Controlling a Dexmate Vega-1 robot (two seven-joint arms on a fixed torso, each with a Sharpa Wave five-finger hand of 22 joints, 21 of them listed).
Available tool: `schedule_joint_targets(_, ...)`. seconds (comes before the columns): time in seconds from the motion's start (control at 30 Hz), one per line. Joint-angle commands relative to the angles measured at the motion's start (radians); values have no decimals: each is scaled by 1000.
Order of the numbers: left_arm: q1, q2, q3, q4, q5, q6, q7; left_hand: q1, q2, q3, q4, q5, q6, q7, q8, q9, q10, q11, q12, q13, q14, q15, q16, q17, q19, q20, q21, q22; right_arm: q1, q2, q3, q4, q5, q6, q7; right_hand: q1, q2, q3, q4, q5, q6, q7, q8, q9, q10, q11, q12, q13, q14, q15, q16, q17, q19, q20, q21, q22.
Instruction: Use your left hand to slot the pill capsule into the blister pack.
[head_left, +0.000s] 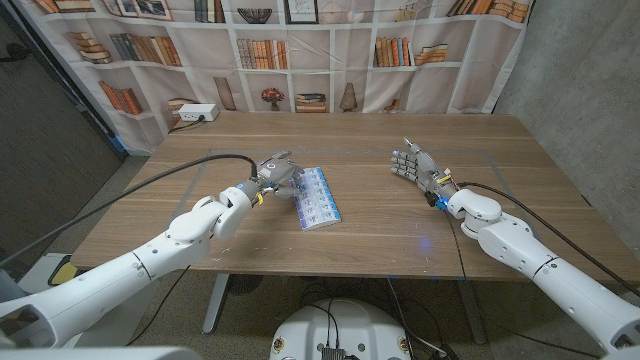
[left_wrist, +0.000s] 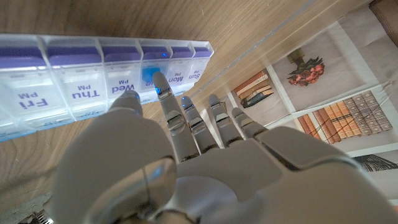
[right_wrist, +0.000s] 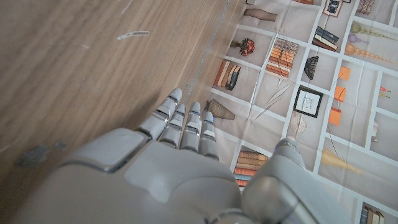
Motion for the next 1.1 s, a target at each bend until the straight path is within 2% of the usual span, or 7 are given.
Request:
schedule_joint_targets(0.03,-13,-11,18,19,-14,-16,-14,3,-4,-1,0,5,3,-8,-4,-2,-4,-1,9,1,-1,-94,6,3,-1,0,1,3,7,2,1,9,2,-1,0,-4,-1,-2,0,6,5,0,3,2,8,1,0,4,0,3,-3,5,2,0,-1,3)
schedule_joint_targets(0.57,-10,2,-8,-10,-15,-10,10,2,-4,-1,1,6,4,-6,-4,-2,4,-1,14,1,1,-96,8,3,-1,1,2,3,5,9,2,14,-5,22,0,-4,0,-3,0,6,5,0,3,2,10,1,-1,4,1,4,-2,4,2,0,0,3)
schedule_joint_targets(0.7,-4,6,-19,-18,-19,-7,25,2,-4,-1,1,7,10,-15,-1,-2,7,-5,15,1,3,-97,9,3,-1,1,3,4,0,7,3,7,-7,23,-6,-4,0,-4,0,7,5,0,3,2,10,1,-1,4,1,5,-2,4,2,1,0,3)
schedule_joint_targets(1.1,18,28,-63,-44,-44,0,69,-1,-3,0,3,8,37,-17,9,-1,21,-8,20,0,22,-100,17,3,4,3,5,4,-11,17,5,0,-9,39,-18,-3,1,-4,0,7,6,0,3,2,11,1,-2,4,3,5,-2,4,3,0,0,3)
